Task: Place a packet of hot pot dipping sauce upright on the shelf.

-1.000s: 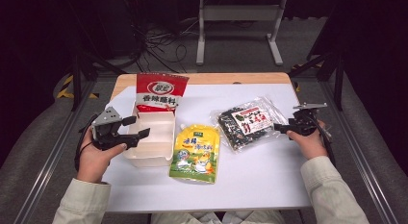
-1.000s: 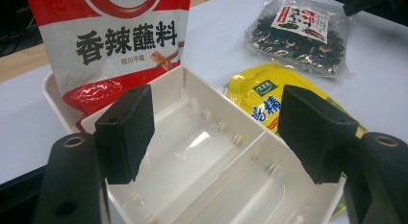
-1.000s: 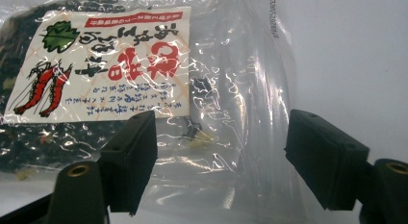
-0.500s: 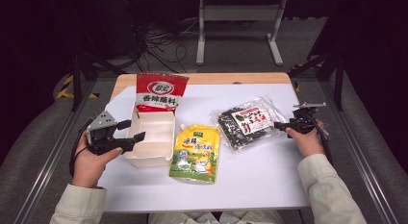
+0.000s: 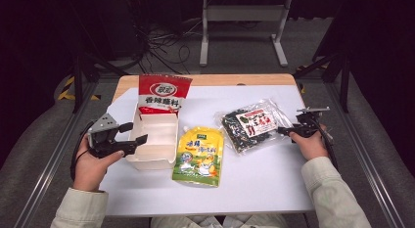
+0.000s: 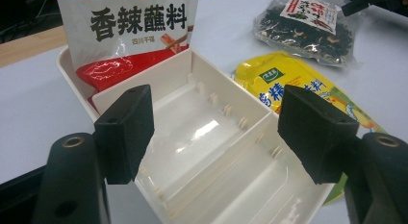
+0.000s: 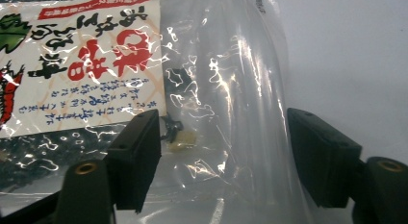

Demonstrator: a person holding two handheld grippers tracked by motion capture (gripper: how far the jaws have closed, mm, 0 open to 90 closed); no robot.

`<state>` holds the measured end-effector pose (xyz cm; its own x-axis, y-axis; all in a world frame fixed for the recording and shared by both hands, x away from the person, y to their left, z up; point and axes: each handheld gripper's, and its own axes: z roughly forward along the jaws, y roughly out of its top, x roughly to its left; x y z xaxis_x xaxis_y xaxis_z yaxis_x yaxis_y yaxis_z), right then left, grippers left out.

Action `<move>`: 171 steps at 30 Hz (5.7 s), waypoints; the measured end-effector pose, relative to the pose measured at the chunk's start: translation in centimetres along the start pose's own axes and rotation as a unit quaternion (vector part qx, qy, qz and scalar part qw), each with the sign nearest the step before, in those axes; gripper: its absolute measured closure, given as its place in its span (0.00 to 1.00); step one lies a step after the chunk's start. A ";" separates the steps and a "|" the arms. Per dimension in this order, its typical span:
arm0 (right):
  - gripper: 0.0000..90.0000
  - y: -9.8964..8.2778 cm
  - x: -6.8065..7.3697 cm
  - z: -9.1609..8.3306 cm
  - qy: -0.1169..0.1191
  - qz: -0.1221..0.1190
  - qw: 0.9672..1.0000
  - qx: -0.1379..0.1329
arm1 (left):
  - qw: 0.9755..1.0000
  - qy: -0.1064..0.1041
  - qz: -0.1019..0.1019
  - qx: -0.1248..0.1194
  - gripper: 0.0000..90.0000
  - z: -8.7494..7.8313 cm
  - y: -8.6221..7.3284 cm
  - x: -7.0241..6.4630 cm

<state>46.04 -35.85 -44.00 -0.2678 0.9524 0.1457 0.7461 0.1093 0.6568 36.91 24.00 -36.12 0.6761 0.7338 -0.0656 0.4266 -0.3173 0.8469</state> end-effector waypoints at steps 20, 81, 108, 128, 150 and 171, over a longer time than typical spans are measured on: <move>0.92 0.0 1.4 -0.4 -0.022 0.008 1.000 0.016 | 1.000 -0.003 0.002 0.004 0.34 0.4 0.0 -0.2; 0.96 3.0 9.1 -17.4 0.102 -0.125 0.980 -0.112 | 0.998 -0.050 0.026 0.013 0.34 2.9 0.8 -2.3; 0.96 1.6 12.7 -21.1 0.119 -0.181 0.969 -0.121 | 0.986 -0.151 0.072 0.020 0.34 7.5 3.5 -8.2; 0.96 0.9 15.2 -21.9 0.150 -0.220 0.955 -0.128 | 0.974 -0.204 0.094 0.017 0.34 11.4 4.7 -11.9; 0.96 0.7 15.7 -21.8 0.182 -0.229 0.947 -0.134 | 0.959 -0.256 0.122 -0.023 0.50 12.5 5.7 -13.9; 0.84 0.6 14.5 -21.6 0.158 -0.252 0.936 -0.187 | 0.959 -0.242 0.146 -0.034 0.81 11.6 5.4 -14.8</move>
<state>29.41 -28.10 -25.55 -0.7389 0.6690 -0.0799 0.2271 0.3589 0.9053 36.18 4.44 -36.71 0.9673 0.2500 -0.0434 0.1477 -0.4156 0.8975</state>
